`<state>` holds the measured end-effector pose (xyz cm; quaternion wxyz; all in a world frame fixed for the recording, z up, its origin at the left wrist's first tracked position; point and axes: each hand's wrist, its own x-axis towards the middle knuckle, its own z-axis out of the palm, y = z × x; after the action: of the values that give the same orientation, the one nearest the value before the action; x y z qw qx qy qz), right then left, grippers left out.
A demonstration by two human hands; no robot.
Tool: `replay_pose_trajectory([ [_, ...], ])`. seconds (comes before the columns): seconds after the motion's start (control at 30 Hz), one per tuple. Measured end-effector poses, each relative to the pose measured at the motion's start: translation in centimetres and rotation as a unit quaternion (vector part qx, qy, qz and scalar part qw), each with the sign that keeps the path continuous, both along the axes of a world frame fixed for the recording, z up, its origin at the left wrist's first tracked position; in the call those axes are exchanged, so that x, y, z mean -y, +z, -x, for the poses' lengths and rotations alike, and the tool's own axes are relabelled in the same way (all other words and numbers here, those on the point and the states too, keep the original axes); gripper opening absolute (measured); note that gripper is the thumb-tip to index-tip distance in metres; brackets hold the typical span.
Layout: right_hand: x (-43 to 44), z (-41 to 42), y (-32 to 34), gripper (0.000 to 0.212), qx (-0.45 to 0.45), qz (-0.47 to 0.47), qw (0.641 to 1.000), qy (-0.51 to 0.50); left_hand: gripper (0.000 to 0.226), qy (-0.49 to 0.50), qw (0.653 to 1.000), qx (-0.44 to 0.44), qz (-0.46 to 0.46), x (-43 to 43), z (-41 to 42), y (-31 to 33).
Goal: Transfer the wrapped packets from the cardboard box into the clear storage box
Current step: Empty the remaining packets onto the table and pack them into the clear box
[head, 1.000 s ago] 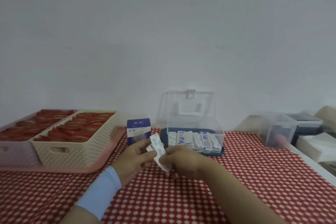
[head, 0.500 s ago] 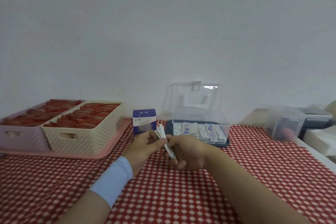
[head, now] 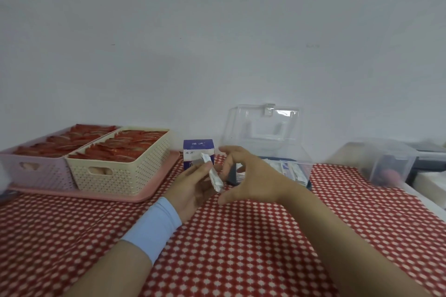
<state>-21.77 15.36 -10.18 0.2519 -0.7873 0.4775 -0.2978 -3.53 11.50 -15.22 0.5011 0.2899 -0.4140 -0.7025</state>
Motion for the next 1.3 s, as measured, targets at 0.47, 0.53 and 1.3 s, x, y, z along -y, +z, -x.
replay_pose_trajectory([
  [0.47,-0.2,-1.0,-0.5,0.040,-0.049,0.099,0.994,0.002,0.040,-0.072,0.997,-0.030,0.008,-0.7,0.6,0.1],
  [0.53,-0.3,-1.1,-0.6,0.041,-0.072,0.103,0.992,-0.010,0.049,-0.070,0.997,-0.018,0.002,-0.6,0.6,0.0],
  [1.3,0.8,1.5,1.2,0.018,0.090,-0.061,0.994,0.004,0.043,-0.144,0.990,0.014,0.002,-1.7,0.8,1.2],
])
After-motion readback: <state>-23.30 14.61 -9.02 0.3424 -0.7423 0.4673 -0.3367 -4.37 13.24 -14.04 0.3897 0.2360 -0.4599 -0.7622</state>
